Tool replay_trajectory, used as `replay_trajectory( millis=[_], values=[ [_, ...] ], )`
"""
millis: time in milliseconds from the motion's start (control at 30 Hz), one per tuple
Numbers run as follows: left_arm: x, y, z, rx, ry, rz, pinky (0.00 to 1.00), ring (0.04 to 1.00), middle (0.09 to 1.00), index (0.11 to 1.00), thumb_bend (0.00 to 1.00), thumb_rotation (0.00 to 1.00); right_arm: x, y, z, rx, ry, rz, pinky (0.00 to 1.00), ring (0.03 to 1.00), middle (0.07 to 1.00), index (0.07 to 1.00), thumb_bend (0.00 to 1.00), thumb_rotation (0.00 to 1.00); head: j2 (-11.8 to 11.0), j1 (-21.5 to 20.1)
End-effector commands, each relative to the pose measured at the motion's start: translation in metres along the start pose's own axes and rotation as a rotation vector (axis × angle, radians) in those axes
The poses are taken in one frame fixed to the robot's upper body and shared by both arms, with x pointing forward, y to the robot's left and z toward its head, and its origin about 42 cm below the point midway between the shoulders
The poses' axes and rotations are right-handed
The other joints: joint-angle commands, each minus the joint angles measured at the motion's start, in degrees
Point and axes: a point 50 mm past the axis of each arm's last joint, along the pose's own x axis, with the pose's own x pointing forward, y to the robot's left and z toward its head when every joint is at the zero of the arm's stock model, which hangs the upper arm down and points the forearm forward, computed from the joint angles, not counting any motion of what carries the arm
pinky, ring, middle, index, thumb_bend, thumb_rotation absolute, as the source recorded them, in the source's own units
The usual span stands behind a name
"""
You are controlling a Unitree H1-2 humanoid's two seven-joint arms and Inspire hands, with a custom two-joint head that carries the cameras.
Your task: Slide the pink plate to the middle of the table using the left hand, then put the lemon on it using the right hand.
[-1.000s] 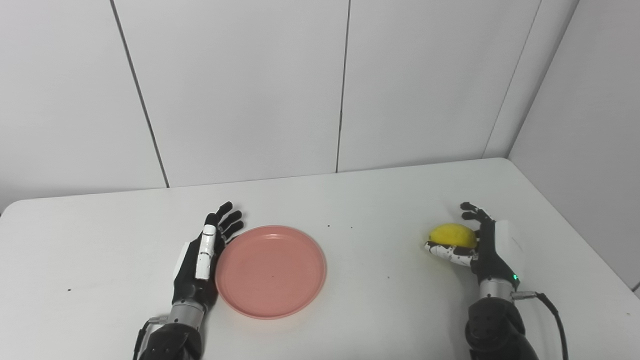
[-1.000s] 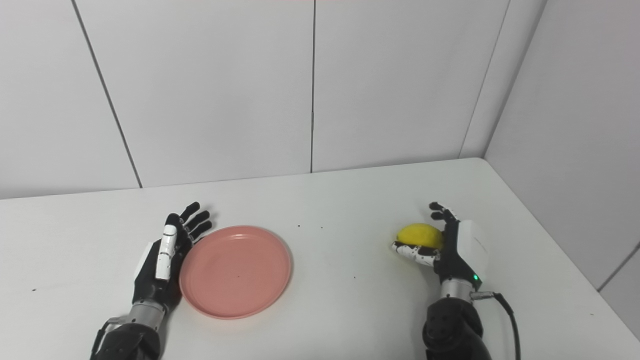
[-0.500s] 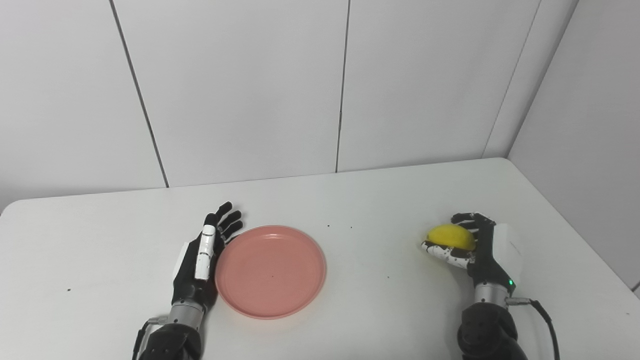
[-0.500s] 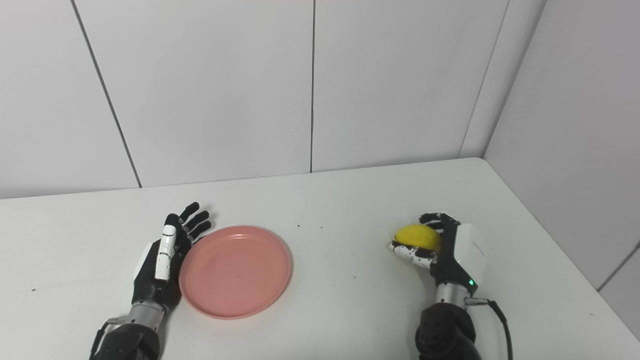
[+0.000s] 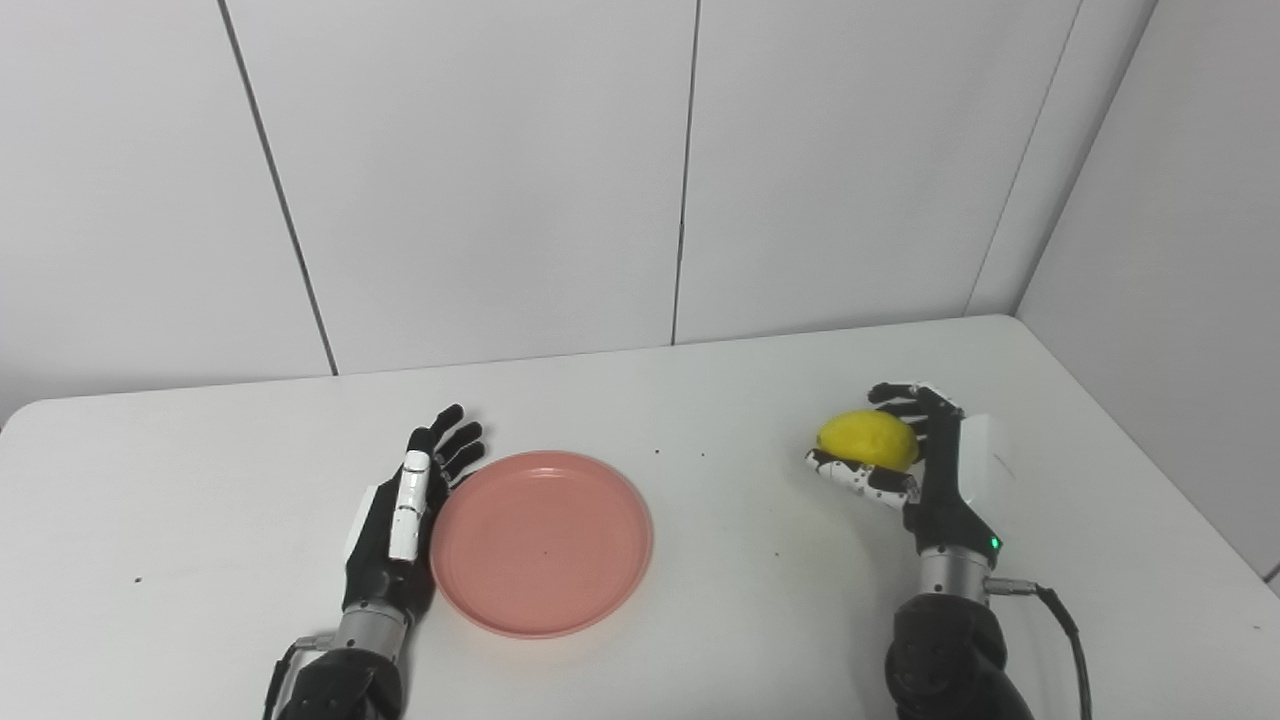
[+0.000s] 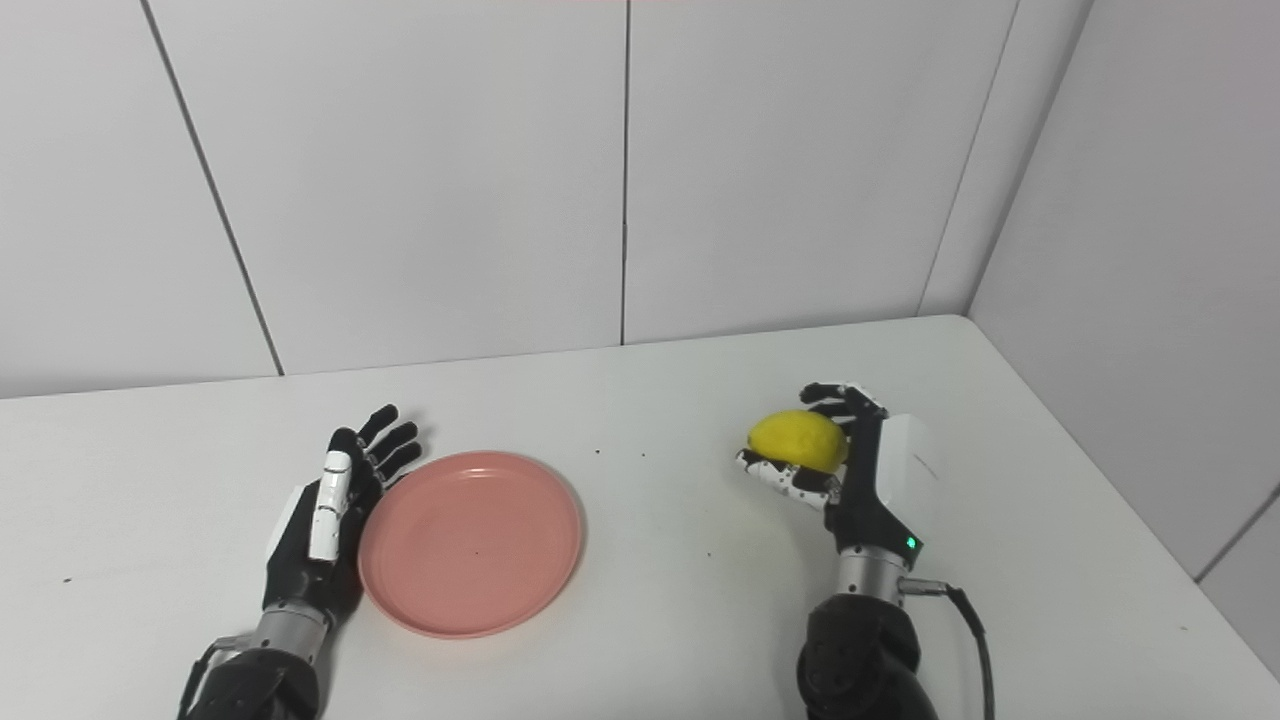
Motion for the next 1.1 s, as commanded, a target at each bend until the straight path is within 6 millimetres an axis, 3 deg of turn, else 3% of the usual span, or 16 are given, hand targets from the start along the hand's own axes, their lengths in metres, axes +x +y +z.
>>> replay_trajectory(
  millis=[0,233,300,500,600,1067],
  values=[
    [0.005,-0.006,0.008,0.003,-0.029,-0.01,0.84,0.893,0.881,0.88,0.71,1.0,0.015,-0.001,0.032,0.078,-0.153,-0.022,0.35,0.426,0.497,0.539,0.5,0.0,0.0,0.7],
    [0.006,-0.009,0.007,0.006,-0.039,-0.011,0.85,0.897,0.881,0.883,0.71,1.0,0.014,0.022,0.062,0.155,-0.244,0.07,0.32,0.422,0.509,0.548,0.49,0.0,-0.1,2.9],
    [0.006,-0.01,0.007,0.011,-0.038,-0.009,0.85,0.894,0.88,0.881,0.72,1.0,0.013,0.03,0.071,0.17,-0.269,0.097,0.36,0.419,0.5,0.547,0.5,0.0,-0.1,3.6],
    [0.006,-0.014,0.007,0.036,-0.038,-0.007,0.84,0.893,0.884,0.886,0.72,1.0,0.007,0.05,0.093,0.188,-0.311,0.185,0.31,0.405,0.483,0.559,0.49,0.0,-0.2,6.6],
    [0.006,-0.017,0.007,0.034,-0.037,-0.004,0.85,0.893,0.884,0.887,0.71,1.0,0.004,0.06,0.098,0.201,-0.352,0.238,0.37,0.43,0.481,0.538,0.5,0.0,-0.4,8.7],
    [0.008,-0.028,0.0,0.046,-0.034,-0.002,0.86,0.901,0.894,0.888,0.67,1.0,-0.011,0.101,0.109,0.169,-0.424,0.417,0.32,0.412,0.487,0.557,0.49,0.0,-1.1,13.9]
  ],
)
